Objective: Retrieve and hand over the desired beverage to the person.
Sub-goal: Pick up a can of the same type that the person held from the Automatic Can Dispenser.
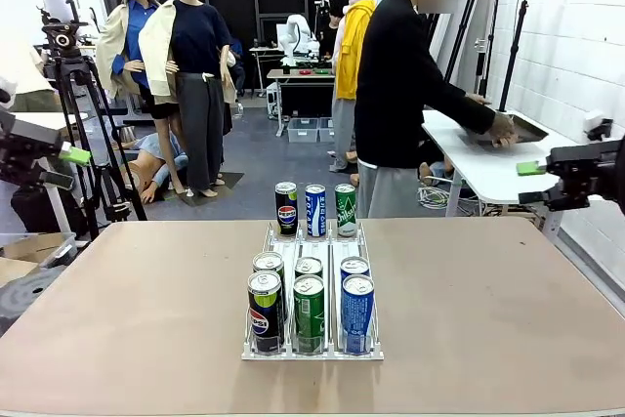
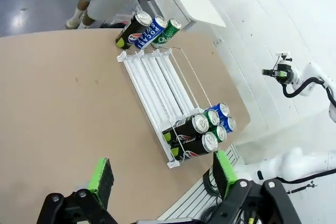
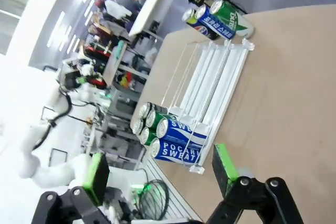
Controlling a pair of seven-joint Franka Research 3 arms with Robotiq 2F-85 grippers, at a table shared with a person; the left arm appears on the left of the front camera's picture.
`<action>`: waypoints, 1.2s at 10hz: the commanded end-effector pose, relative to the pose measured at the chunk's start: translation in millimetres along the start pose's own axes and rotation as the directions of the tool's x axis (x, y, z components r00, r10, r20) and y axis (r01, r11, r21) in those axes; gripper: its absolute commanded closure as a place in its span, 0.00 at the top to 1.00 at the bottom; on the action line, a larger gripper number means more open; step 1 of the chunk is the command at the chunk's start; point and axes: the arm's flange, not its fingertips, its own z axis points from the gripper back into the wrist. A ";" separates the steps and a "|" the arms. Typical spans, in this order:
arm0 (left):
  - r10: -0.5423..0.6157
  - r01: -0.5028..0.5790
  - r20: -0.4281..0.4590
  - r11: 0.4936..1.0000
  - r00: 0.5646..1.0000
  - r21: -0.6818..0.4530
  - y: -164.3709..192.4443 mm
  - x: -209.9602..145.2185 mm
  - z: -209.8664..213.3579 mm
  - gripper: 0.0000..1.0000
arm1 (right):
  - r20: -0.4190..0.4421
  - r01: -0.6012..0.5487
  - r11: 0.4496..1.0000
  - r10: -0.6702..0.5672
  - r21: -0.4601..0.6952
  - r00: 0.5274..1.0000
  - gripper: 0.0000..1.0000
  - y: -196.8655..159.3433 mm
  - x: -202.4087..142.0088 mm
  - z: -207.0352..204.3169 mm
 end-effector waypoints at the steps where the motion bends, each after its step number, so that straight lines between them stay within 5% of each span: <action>1: -0.047 0.051 0.041 0.994 0.998 -0.093 16.2 -12.6 -15.2 1.00 | 0.071 0.018 0.999 -0.020 0.040 0.997 1.00 2.7 -11.8 6.1; 3: -0.133 0.143 0.103 0.984 0.986 -0.102 24.3 -20.5 -16.9 1.00 | 0.094 0.026 0.999 -0.030 0.047 0.995 1.00 6.3 -17.5 16.7; 12: -0.103 0.109 0.080 0.991 0.992 -0.082 23.2 -20.7 -16.4 1.00 | 0.077 0.008 1.000 -0.009 0.017 0.997 1.00 11.2 -14.7 25.7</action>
